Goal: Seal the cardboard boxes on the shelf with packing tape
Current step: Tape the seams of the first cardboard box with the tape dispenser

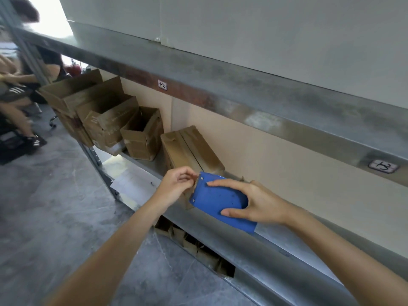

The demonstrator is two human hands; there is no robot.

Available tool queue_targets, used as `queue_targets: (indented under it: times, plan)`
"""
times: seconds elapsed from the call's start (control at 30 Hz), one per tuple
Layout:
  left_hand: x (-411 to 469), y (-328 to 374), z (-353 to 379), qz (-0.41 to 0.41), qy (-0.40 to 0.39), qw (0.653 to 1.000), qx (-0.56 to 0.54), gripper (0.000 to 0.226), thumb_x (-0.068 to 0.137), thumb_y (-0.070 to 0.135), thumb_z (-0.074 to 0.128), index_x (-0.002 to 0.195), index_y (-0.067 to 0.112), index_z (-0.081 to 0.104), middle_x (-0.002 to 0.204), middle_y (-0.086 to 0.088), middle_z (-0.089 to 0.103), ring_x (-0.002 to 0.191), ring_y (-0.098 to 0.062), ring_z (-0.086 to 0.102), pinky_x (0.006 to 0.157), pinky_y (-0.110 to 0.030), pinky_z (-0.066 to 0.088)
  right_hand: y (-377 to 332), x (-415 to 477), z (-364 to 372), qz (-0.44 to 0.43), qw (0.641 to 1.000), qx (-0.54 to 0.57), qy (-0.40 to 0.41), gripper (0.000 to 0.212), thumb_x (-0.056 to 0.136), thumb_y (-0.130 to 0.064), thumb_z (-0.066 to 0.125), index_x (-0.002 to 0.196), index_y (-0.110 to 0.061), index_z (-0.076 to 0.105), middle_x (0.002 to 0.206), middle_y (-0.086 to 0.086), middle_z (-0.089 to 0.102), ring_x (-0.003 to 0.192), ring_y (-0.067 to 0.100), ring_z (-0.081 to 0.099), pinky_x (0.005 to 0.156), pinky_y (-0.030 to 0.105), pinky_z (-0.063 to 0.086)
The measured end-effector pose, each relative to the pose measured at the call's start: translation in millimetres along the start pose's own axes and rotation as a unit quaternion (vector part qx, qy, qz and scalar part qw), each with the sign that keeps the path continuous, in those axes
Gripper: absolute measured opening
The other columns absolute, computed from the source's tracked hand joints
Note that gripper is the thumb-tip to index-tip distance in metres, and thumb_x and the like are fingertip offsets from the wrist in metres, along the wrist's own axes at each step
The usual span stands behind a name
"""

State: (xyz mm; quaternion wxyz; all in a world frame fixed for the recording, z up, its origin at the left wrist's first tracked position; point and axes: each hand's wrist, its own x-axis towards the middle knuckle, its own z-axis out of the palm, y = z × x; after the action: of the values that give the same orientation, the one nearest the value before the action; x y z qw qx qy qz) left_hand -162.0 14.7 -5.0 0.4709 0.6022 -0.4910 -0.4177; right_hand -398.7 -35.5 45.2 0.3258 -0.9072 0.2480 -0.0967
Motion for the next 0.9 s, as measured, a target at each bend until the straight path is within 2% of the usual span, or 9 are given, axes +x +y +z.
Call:
queue_targets:
  times: [0.07,0.13,0.3,0.47,0.53,0.63,0.7,0.83,0.9]
  plan:
    - [-3.0,-0.6,-2.6,0.01,0.029,1.0,-0.003,0.027,0.091,-0.009,0.056,0.082,0.013,0.067,0.079,0.004,0.07,0.079,-0.008,0.065,0.074,-0.023,0.051,1.0,-0.1,-5.4,-0.006,1.0,-0.011,-0.005,0.059,0.087,-0.037,0.072,0.137,-0.053,0.043,0.074,-0.006,0.06,0.055,0.013,0.052,0.053,0.013,0.038]
    - [-6.1,0.3,-5.4,0.02,0.051,0.998,-0.013,0.02,0.09,-0.005,0.063,0.079,0.012,0.067,0.076,0.007,0.07,0.078,-0.006,0.065,0.075,-0.019,0.051,1.0,-0.3,-10.5,-0.003,1.0,-0.017,-0.009,0.058,0.088,-0.037,0.071,0.137,-0.053,0.043,0.067,-0.007,0.056,0.053,0.013,0.05,0.051,0.012,0.036]
    - [-11.3,-2.6,-14.2,0.023,0.081,0.996,-0.035,0.012,0.089,0.0,0.067,0.081,0.009,0.068,0.079,-0.001,0.071,0.079,-0.011,0.063,0.072,-0.016,0.049,0.3,1.5,-18.1,-0.003,0.999,-0.029,-0.026,0.058,0.089,-0.035,0.07,0.136,-0.055,0.043,0.073,-0.02,0.058,0.057,0.01,0.053,0.054,0.012,0.037]
    - [-16.4,-3.5,-38.8,0.008,0.097,0.994,-0.045,0.01,0.09,0.002,0.065,0.084,0.009,0.067,0.077,0.0,0.074,0.076,-0.004,0.067,0.066,-0.011,0.047,5.4,-2.5,-24.6,0.001,0.999,-0.036,-0.035,0.058,0.089,-0.037,0.069,0.133,-0.06,0.041,0.076,0.003,0.063,0.053,0.02,0.051,0.05,0.023,0.043]
    - [-17.8,-6.3,-47.8,-0.004,0.117,0.992,-0.055,0.011,0.091,0.003,0.064,0.084,0.011,0.067,0.077,0.001,0.074,0.077,-0.004,0.066,0.069,-0.015,0.047,9.4,-4.5,-28.3,0.005,0.998,-0.048,-0.027,0.058,0.088,-0.037,0.07,0.132,-0.061,0.04,0.071,0.005,0.062,0.051,0.019,0.049,0.049,0.022,0.041]
    - [-20.8,-19.4,-72.1,-0.037,0.169,0.983,-0.06,0.012,0.093,0.008,0.063,0.084,0.015,0.066,0.081,0.004,0.074,0.088,-0.01,0.066,0.08,-0.03,0.044,24.2,-13.2,-34.4,0.021,0.997,-0.079,-0.009,0.06,0.087,-0.04,0.07,0.132,-0.064,0.039,0.066,0.005,0.062,0.05,0.018,0.049,0.052,0.02,0.041]
    - [-21.8,-27.2,-77.3,-0.062,0.165,0.983,-0.057,0.01,0.094,0.009,0.062,0.087,0.014,0.066,0.081,0.004,0.075,0.091,-0.013,0.066,0.085,-0.036,0.043,33.7,-16.4,-33.6,0.032,0.995,-0.092,-0.006,0.062,0.086,-0.041,0.071,0.132,-0.065,0.038,0.062,0.003,0.06,0.05,0.017,0.049,0.051,0.018,0.04]
    - [-22.0,-36.6,-57.7,-0.08,0.152,0.984,-0.054,0.013,0.096,0.008,0.059,0.086,0.014,0.064,0.081,0.002,0.073,0.092,-0.015,0.066,0.086,-0.035,0.045,48.7,-18.9,-26.0,0.049,0.992,-0.12,0.007,0.062,0.084,-0.045,0.071,0.13,-0.068,0.036,0.056,0.006,0.056,0.051,0.018,0.048,0.052,0.016,0.036]
    - [-22.9,-43.1,-49.9,-0.078,0.142,0.985,-0.058,0.01,0.094,0.01,0.063,0.085,0.013,0.065,0.084,-0.002,0.072,0.091,-0.015,0.066,0.083,-0.03,0.047,54.6,-22.0,-25.0,0.061,0.99,-0.124,0.011,0.063,0.083,-0.047,0.071,0.13,-0.069,0.035,0.056,0.007,0.056,0.051,0.019,0.049,0.053,0.016,0.037]
